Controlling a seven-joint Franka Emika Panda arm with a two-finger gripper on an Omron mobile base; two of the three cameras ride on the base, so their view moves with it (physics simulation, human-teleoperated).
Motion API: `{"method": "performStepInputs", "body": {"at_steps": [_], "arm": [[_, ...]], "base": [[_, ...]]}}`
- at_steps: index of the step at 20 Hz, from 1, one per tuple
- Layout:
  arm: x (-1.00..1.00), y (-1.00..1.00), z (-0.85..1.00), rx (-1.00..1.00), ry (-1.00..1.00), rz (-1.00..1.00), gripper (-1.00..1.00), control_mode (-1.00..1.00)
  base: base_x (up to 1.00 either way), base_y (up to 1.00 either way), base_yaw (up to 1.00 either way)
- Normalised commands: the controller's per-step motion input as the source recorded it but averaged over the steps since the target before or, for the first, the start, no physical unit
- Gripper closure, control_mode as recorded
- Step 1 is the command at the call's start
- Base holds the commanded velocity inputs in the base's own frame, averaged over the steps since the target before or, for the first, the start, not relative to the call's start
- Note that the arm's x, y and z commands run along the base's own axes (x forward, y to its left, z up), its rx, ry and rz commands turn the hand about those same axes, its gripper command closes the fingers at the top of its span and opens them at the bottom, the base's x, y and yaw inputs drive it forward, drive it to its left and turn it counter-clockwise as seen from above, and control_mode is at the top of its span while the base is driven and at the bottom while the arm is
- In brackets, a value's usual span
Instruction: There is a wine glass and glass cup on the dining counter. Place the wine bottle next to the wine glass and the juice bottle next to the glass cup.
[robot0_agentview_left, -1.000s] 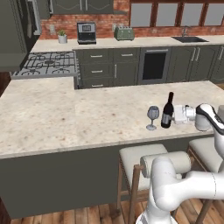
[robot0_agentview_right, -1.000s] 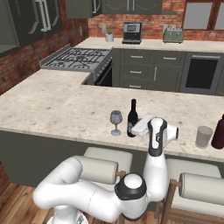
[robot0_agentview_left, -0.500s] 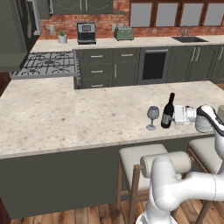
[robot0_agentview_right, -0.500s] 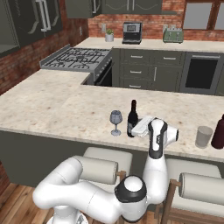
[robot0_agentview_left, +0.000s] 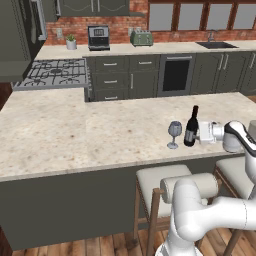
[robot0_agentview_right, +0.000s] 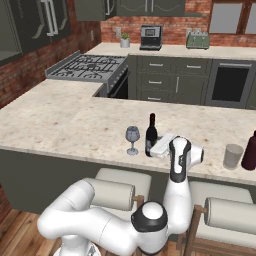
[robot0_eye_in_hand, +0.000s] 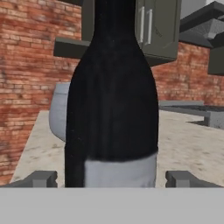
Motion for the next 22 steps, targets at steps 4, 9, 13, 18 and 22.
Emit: {"method": "performStepInputs", "body": {"at_steps": [4, 9, 13, 18, 22], "arm": [[0.00, -0.01, -0.08, 0.00, 0.00, 0.00, -1.00, -1.00], [0.00, -0.15, -0.02, 0.00, 0.00, 0.00, -1.00, -1.00], [-0.01, -0.31, 0.00, 0.00, 0.00, 0.00, -1.00, -1.00], [-0.06, -0.36, 0.00, 0.00, 0.00, 0.00, -1.00, -1.00], [-0.20, -0.34, 0.00, -0.01, 0.00, 0.00, -1.00, -1.00]], "base": [[0.00, 0.00, 0.00], [0.00, 0.00, 0.00], [0.00, 0.00, 0.00], [0.00, 0.00, 0.00], [0.00, 0.00, 0.00]]}}
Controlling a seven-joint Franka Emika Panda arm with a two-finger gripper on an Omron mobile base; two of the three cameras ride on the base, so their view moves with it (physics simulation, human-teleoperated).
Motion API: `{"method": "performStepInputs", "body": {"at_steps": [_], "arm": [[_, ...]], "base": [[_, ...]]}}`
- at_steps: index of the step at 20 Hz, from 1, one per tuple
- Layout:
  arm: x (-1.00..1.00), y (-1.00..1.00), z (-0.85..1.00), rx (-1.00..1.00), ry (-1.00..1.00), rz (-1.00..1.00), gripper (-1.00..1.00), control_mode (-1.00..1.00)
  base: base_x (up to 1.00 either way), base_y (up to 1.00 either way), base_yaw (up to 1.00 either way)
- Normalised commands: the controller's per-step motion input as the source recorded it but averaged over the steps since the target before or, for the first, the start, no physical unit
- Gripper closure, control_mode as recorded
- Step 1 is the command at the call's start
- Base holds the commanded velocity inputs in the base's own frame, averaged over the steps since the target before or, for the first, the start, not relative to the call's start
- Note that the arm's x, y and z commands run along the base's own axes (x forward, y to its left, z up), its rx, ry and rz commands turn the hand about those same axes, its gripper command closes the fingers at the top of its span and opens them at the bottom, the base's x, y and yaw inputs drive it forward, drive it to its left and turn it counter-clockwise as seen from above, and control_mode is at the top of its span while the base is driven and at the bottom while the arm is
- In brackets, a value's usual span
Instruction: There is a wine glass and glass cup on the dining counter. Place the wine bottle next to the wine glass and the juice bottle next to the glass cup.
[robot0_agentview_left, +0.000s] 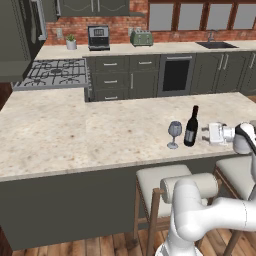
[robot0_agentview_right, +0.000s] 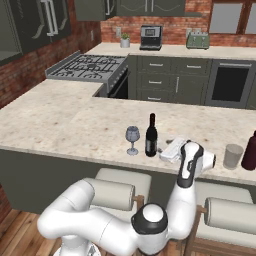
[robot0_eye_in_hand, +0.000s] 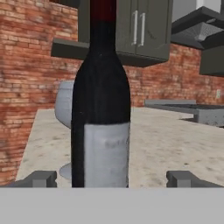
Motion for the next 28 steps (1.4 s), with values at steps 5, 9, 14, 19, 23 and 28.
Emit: {"method": "performStepInputs", "body": {"at_steps": [5, 9, 14, 19, 23, 28], "arm": [[-0.39, -0.11, 0.15, -0.14, -0.01, 0.00, -1.00, -1.00], [-0.39, 0.00, 0.33, -0.20, 0.03, -0.08, -1.00, -1.00], [-0.41, 0.00, 0.39, -0.20, 0.05, -0.15, -1.00, -1.00], [-0.45, -0.01, 0.35, -0.13, 0.06, -0.24, -1.00, -1.00], [-0.38, 0.00, 0.27, -0.10, 0.14, -0.39, -1.00, -1.00], [-0.39, 0.00, 0.23, -0.02, 0.18, -0.44, -1.00, -1.00]], "base": [[0.00, 0.00, 0.00], [0.00, 0.00, 0.00], [0.00, 0.00, 0.00], [0.00, 0.00, 0.00], [0.00, 0.00, 0.00], [0.00, 0.00, 0.00]]}}
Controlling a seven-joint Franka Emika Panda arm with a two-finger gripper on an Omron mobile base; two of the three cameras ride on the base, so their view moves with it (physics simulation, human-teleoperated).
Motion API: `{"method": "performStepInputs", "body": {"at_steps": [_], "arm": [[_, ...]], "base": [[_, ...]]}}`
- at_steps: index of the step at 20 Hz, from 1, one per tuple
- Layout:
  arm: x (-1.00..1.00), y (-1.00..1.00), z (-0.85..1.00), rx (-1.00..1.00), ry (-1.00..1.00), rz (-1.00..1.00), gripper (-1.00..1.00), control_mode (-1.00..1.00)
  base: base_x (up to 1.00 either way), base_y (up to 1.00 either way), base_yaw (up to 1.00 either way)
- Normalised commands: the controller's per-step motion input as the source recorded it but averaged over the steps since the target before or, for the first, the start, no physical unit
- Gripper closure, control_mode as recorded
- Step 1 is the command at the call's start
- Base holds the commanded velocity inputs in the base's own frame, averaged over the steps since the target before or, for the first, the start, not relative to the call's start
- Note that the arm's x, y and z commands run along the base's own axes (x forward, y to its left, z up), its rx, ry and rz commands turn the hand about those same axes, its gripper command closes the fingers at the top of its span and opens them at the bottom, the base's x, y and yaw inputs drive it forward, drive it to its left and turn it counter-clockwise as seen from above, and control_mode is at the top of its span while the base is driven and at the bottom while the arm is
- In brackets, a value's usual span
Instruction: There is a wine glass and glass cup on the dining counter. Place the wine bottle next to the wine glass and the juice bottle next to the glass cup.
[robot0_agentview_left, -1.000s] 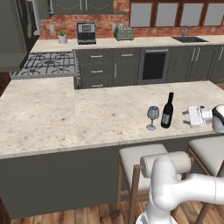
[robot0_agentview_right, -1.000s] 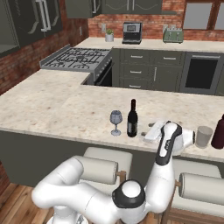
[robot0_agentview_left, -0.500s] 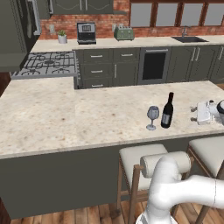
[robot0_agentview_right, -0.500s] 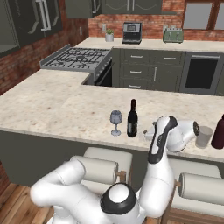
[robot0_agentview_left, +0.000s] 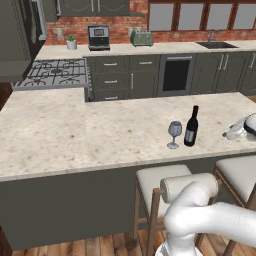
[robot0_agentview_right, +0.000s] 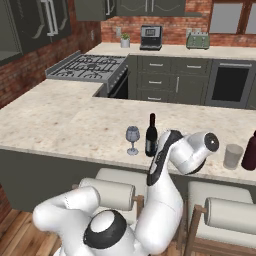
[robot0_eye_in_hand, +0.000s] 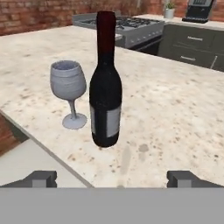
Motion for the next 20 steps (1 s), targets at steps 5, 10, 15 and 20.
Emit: {"method": "performStepInputs", "body": {"at_steps": [5, 10, 15, 20], "arm": [[-0.36, 0.00, 0.29, -0.01, 0.26, -0.40, -1.00, -1.00], [-0.44, 0.00, 0.32, 0.00, 0.24, -0.33, -1.00, -1.00], [-0.48, 0.00, 0.39, 0.00, 0.26, -0.24, -1.00, -1.00], [-0.67, 0.02, 0.25, 0.00, 0.07, -0.18, -1.00, -1.00]], "base": [[0.00, 0.00, 0.00], [0.00, 0.00, 0.00], [0.00, 0.00, 0.00], [0.00, 0.00, 0.00]]}}
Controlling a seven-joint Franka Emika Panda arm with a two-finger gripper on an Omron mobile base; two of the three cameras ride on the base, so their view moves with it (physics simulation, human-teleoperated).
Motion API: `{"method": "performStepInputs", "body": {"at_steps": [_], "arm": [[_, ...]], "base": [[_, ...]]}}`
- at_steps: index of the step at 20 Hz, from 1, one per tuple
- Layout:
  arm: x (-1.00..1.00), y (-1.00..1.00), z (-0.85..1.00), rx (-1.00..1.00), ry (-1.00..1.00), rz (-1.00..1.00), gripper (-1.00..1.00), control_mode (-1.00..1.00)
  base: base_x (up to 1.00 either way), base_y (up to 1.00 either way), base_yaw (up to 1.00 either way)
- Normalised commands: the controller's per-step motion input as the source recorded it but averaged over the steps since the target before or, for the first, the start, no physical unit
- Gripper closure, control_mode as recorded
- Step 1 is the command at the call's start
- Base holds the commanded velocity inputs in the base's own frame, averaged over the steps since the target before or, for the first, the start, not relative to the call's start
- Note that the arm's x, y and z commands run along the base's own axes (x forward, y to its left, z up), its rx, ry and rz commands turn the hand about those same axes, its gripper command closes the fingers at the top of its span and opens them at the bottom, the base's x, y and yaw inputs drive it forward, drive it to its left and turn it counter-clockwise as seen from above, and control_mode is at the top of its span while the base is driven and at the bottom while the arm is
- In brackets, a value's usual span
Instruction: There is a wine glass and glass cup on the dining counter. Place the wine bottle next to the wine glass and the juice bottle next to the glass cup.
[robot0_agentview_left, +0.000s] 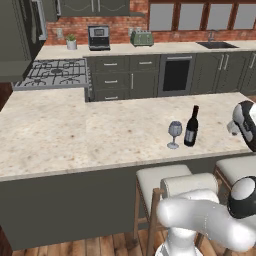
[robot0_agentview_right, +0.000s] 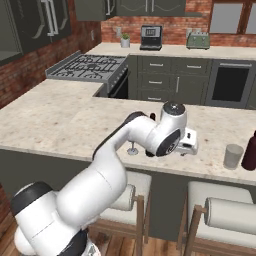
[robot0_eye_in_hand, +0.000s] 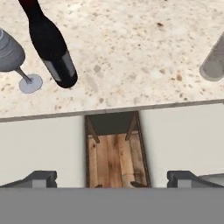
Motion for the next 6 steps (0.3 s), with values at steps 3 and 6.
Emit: {"method": "performStepInputs", "body": {"at_steps": [3, 6], "arm": [[-0.63, 0.11, 0.22, 0.00, 0.04, -0.19, -1.00, -1.00], [-0.62, 0.15, 0.23, 0.00, 0.04, -0.17, -1.00, -1.00]], "base": [[0.00, 0.00, 0.00], [0.00, 0.00, 0.00]]}}
